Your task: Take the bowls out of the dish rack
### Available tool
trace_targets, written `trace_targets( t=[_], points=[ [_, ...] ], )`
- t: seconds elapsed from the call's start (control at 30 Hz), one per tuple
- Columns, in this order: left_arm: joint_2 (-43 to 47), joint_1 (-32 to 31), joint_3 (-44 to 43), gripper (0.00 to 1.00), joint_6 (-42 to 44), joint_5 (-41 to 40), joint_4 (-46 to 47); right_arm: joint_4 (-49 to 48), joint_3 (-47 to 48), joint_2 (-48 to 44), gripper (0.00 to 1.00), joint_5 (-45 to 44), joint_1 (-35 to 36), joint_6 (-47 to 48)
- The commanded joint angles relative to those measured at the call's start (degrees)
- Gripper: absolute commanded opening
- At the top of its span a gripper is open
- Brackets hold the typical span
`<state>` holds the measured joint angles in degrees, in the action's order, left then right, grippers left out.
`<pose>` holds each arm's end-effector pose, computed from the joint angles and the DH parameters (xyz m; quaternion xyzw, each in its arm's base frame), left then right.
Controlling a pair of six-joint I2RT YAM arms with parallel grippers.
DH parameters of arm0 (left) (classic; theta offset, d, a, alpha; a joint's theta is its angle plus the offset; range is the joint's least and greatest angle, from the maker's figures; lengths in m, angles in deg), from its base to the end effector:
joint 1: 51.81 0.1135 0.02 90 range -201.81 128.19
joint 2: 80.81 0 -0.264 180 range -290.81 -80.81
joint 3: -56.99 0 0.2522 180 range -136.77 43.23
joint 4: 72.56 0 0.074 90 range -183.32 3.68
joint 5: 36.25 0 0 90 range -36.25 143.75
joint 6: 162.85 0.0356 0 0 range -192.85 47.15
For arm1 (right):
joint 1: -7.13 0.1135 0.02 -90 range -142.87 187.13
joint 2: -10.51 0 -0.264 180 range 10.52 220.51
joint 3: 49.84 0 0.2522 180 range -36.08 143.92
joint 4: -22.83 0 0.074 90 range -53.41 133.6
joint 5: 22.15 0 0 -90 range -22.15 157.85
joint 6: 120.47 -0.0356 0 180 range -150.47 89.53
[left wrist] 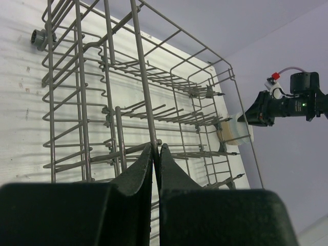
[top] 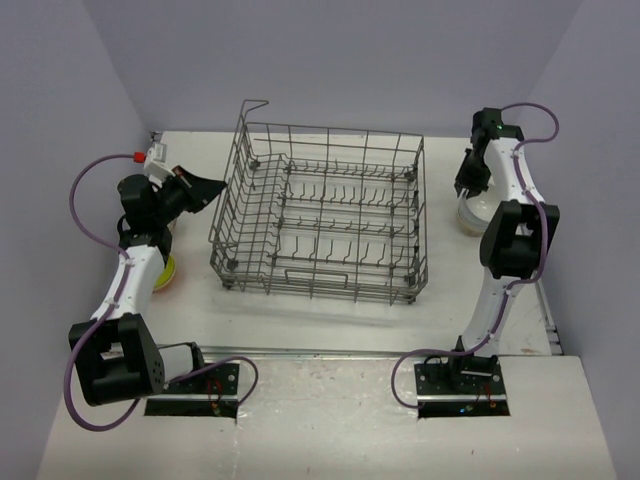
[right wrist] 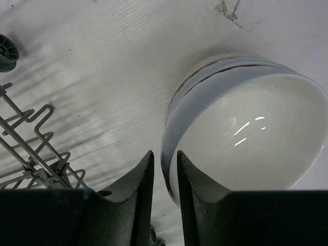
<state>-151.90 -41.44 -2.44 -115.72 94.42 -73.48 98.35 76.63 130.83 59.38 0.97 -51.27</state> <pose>0.2796 0.0276 0.2903 -0.1336 0.7515 -0.4244 0.4871 0.4394 -0.0527 0.2662 0.2416 0.9510 -0.0493 0.1864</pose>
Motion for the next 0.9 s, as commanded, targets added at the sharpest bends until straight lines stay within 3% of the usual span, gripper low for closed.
trace_targets(
  t=[0.0, 0.2, 0.3, 0.33, 0.4, 0.43, 0.5, 0.53, 0.63, 0.67, 0.73, 0.87],
  points=[
    [-2.9, -1.6, 2.4, 0.0, 4.7, 0.5, -12.1, -1.4, -0.1, -2.7, 0.26, -1.4, -0.3, -0.4],
    [-3.0, -1.6, 0.6, 0.01, 4.4, 0.6, -12.2, -1.6, 0.1, -4.2, 0.33, -0.5, -0.4, -0.3],
    [-3.2, -1.6, -0.8, 0.14, 4.3, 0.8, -12.2, -1.6, -0.1, -5.1, 0.33, -0.2, -0.4, -0.2],
    [-3.1, -1.6, -1.1, 0.25, 4.1, 0.9, -12.2, -1.6, -0.2, -5.3, 0.33, -0.1, -0.4, -0.2],
    [-3.1, -1.6, -2.1, 0.37, 4.1, 0.9, -12.4, -2.1, -0.6, -6.5, 0.33, 0.1, -0.4, -0.2],
    [-3.1, -1.6, -2.5, 0.49, 4.0, 0.9, -12.5, -2.2, -1.0, -6.9, 0.34, 0.5, -0.4, -0.2],
    [-3.0, -1.6, -3.5, 0.6, 4.2, 1.0, -12.7, -2.5, -1.6, -8.2, 0.34, 1.4, -0.4, 0.0],
    [-3.0, -1.6, -3.8, 0.71, 4.1, 0.9, -12.7, -2.7, -1.9, -8.7, 0.34, 2.0, -0.4, 0.2],
    [-2.6, -1.6, -4.5, 0.83, 4.0, 0.6, -12.7, -3.1, -2.8, -10.7, 0.34, 3.0, -0.4, 0.3],
    [-2.3, -1.5, -5.0, 0.92, 3.9, 0.3, -12.7, -3.0, -3.1, -11.1, 0.34, 3.7, -0.4, 0.3],
    [-2.0, -1.5, -5.4, 1.0, 3.8, 0.0, -12.7, -3.1, -3.5, -12.9, 0.34, 4.4, -0.4, 0.3],
    [-1.3, -1.4, -6.7, 1.0, 4.0, -0.8, -15.7, -3.6, -5.0, -16.0, 0.35, 5.7, -0.2, 0.3]
  ],
)
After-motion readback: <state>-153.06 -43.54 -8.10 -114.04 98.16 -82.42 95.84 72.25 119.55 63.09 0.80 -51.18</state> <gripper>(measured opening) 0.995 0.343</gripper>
